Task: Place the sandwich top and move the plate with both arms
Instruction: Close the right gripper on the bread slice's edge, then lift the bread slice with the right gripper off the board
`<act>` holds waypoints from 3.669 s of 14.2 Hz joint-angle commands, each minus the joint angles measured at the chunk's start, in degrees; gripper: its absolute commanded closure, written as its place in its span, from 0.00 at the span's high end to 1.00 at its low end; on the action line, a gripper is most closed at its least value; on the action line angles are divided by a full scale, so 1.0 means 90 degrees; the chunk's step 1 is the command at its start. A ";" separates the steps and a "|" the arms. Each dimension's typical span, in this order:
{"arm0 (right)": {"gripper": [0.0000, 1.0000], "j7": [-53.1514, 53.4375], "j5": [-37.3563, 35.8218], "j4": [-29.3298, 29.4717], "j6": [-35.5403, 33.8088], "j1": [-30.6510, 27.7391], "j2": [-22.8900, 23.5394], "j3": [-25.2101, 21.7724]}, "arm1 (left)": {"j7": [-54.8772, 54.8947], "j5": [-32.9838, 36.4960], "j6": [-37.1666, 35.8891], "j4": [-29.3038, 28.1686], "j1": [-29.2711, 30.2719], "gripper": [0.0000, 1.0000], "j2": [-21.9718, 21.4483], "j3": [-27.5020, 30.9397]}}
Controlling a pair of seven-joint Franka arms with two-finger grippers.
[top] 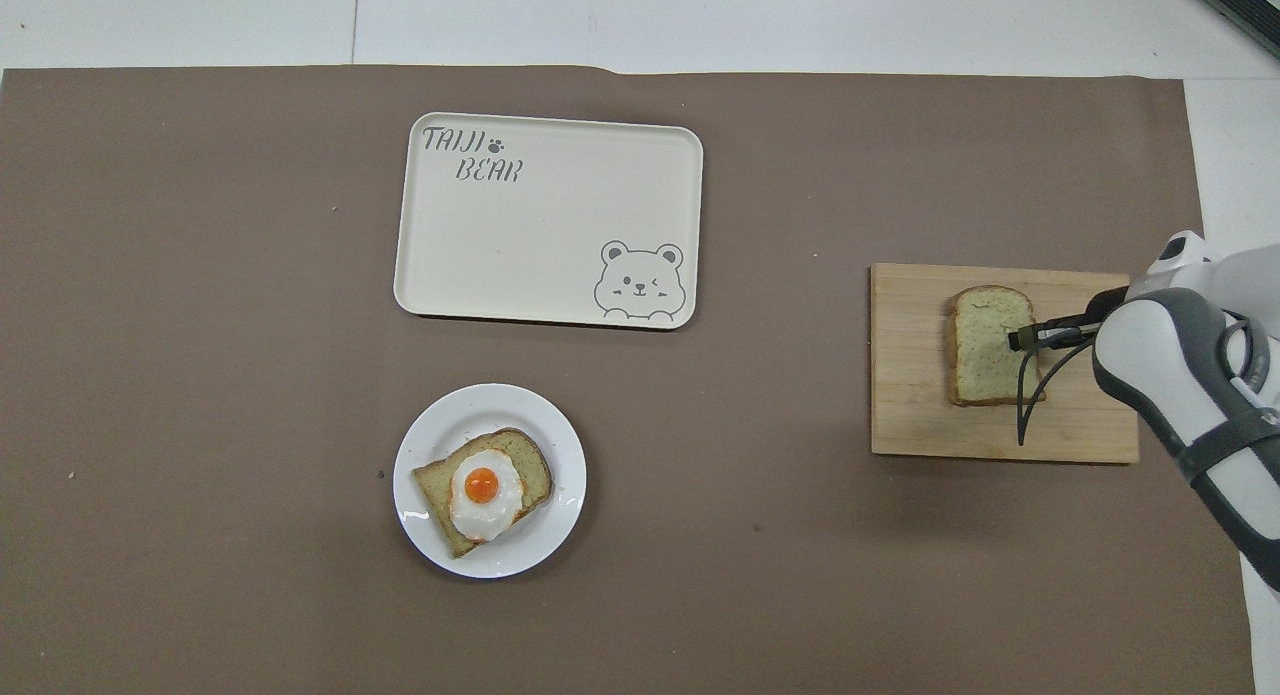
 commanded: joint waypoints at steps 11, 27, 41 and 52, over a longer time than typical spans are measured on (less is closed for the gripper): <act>0.00 0.0240 0.0162 0.0039 0.0054 0.0044 -0.0011 0.0056 | -0.0069 0.0036 -0.0055 -0.0206 -0.0026 1.00 -0.0187 0.0017; 0.00 0.0522 0.0172 0.0810 -0.1838 0.0054 -0.0851 0.0154 | -0.0069 0.0036 -0.0055 -0.0206 -0.0026 1.00 -0.0187 0.0017; 0.00 0.1714 0.0494 0.1094 -0.3510 0.0054 -0.1495 0.0554 | -0.0069 0.0036 -0.0055 -0.0206 -0.0026 1.00 -0.0187 0.0017; 0.00 0.2700 0.0494 0.0958 -0.3355 0.0473 -0.1447 0.1462 | -0.0069 0.0036 -0.0055 -0.0216 -0.0026 1.00 -0.0187 0.0017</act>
